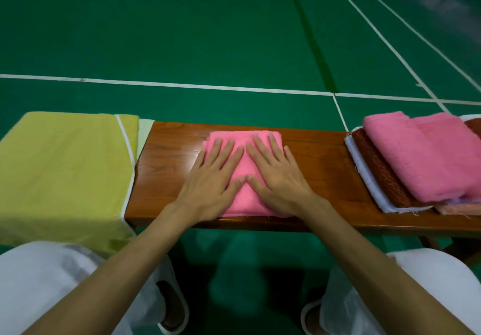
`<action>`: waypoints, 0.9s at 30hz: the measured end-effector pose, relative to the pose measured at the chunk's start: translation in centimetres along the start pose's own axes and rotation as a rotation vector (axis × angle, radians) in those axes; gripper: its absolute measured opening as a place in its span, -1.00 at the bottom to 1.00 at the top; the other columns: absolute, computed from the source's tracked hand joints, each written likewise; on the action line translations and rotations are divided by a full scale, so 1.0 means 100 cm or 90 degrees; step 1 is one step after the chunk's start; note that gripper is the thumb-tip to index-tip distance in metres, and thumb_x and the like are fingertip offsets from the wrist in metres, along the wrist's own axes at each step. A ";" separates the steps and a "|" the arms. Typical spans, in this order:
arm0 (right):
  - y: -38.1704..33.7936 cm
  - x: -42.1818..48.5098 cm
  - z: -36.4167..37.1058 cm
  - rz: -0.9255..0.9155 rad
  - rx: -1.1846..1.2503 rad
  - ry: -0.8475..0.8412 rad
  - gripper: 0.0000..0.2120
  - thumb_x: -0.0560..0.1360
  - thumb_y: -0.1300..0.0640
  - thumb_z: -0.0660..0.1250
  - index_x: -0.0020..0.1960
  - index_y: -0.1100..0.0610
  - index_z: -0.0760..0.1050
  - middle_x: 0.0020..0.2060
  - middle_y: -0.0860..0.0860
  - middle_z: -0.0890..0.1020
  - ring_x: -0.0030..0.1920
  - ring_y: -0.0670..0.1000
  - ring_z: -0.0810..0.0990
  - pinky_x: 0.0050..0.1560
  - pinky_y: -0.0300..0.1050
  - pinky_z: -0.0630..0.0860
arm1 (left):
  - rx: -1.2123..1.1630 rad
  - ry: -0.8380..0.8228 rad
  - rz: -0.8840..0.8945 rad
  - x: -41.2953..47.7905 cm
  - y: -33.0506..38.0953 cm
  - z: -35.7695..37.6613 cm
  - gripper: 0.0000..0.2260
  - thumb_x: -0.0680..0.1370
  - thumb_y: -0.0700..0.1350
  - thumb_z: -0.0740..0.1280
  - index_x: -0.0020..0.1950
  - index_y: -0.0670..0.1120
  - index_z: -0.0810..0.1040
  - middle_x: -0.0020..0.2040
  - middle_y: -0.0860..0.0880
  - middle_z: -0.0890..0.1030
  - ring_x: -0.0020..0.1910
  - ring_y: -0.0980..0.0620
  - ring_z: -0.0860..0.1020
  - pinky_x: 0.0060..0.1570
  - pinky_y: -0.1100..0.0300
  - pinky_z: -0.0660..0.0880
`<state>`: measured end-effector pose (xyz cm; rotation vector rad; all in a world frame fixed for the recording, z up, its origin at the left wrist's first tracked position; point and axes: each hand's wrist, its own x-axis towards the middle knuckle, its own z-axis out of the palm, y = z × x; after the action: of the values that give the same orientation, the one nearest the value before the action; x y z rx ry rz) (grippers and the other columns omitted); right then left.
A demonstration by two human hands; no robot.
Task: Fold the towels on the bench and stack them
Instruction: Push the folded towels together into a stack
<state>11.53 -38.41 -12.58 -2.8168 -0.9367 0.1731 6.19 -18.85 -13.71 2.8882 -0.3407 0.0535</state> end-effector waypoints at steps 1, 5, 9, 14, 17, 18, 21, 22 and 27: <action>0.000 0.000 0.003 0.002 -0.015 -0.019 -0.33 0.68 -0.24 -0.10 0.66 -0.06 -0.28 0.63 -0.06 -0.31 0.60 0.03 -0.41 0.61 0.27 -0.21 | 0.004 -0.019 -0.012 0.000 -0.001 0.004 -0.36 0.66 0.30 -0.19 0.68 0.04 -0.19 0.67 0.00 -0.25 0.64 0.01 -0.33 0.62 -0.16 -0.24; 0.019 0.001 0.002 0.036 -0.025 -0.028 -0.33 0.62 -0.31 -0.20 0.65 -0.13 -0.29 0.62 -0.11 -0.33 0.60 0.07 -0.40 0.60 0.28 -0.25 | 0.011 -0.023 -0.065 0.004 -0.005 0.008 -0.31 0.64 0.31 -0.18 0.69 0.00 -0.21 0.67 0.06 -0.26 0.64 0.03 -0.33 0.55 -0.12 -0.32; 0.039 0.007 0.002 0.073 0.011 -0.004 -0.39 0.64 -0.32 -0.26 0.64 -0.23 -0.28 0.63 -0.13 -0.29 0.63 0.12 -0.31 0.61 0.27 -0.19 | -0.003 -0.013 -0.085 0.013 -0.008 0.007 -0.31 0.65 0.29 -0.14 0.69 -0.01 -0.18 0.67 0.07 -0.24 0.64 0.02 -0.30 0.57 -0.17 -0.25; 0.040 0.005 0.005 0.082 0.082 0.050 -0.41 0.66 -0.29 -0.19 0.66 -0.21 -0.12 0.65 -0.10 -0.19 0.65 0.08 -0.23 0.62 0.25 -0.14 | -0.066 -0.005 -0.076 0.013 -0.010 0.008 -0.33 0.67 0.30 -0.10 0.69 0.01 -0.16 0.67 0.09 -0.22 0.64 0.05 -0.30 0.59 -0.12 -0.27; 0.038 -0.007 -0.003 0.064 0.186 0.141 -0.40 0.66 -0.28 -0.11 0.66 -0.13 0.04 0.66 -0.08 -0.04 0.66 0.02 -0.11 0.63 0.23 -0.02 | -0.125 0.041 -0.036 0.003 -0.014 0.002 -0.36 0.67 0.29 -0.11 0.69 0.04 -0.08 0.67 0.12 -0.13 0.64 0.11 -0.27 0.62 -0.08 -0.24; 0.037 -0.012 -0.006 0.041 0.198 0.164 -0.39 0.66 -0.28 -0.08 0.66 -0.11 0.07 0.66 -0.07 0.01 0.66 0.00 -0.08 0.62 0.23 0.02 | -0.132 0.061 -0.015 -0.002 -0.015 -0.002 -0.38 0.68 0.28 -0.10 0.69 0.04 -0.04 0.67 0.13 -0.09 0.65 0.14 -0.25 0.63 -0.07 -0.22; 0.034 -0.032 -0.007 -0.046 0.167 0.187 -0.34 0.64 -0.32 0.06 0.65 -0.06 0.14 0.65 -0.06 0.11 0.66 -0.05 -0.03 0.60 0.22 0.10 | -0.119 0.094 0.044 -0.018 -0.020 -0.010 -0.41 0.70 0.28 -0.09 0.68 0.07 0.07 0.67 0.11 0.02 0.65 0.19 -0.17 0.63 -0.05 -0.14; 0.032 -0.039 -0.005 -0.066 0.148 0.180 -0.29 0.61 -0.36 0.11 0.65 -0.03 0.15 0.65 -0.05 0.13 0.66 -0.05 -0.02 0.60 0.23 0.13 | -0.108 0.091 0.057 -0.023 -0.021 -0.010 -0.40 0.69 0.31 -0.06 0.68 0.08 0.10 0.67 0.10 0.05 0.65 0.18 -0.13 0.64 -0.07 -0.10; 0.033 -0.066 0.014 -0.164 0.073 0.144 -0.03 0.44 -0.40 0.41 0.64 0.09 0.18 0.65 0.03 0.15 0.66 0.06 0.02 0.54 0.32 0.24 | -0.072 0.048 0.084 -0.049 -0.024 0.002 -0.11 0.51 0.53 0.19 0.69 0.06 0.10 0.69 0.08 0.04 0.66 0.14 -0.08 0.63 -0.09 0.03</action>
<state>7.97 -44.81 -14.20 -2.5170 -1.1785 -0.1190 1.97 -15.53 -14.75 2.7408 -0.5035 0.1592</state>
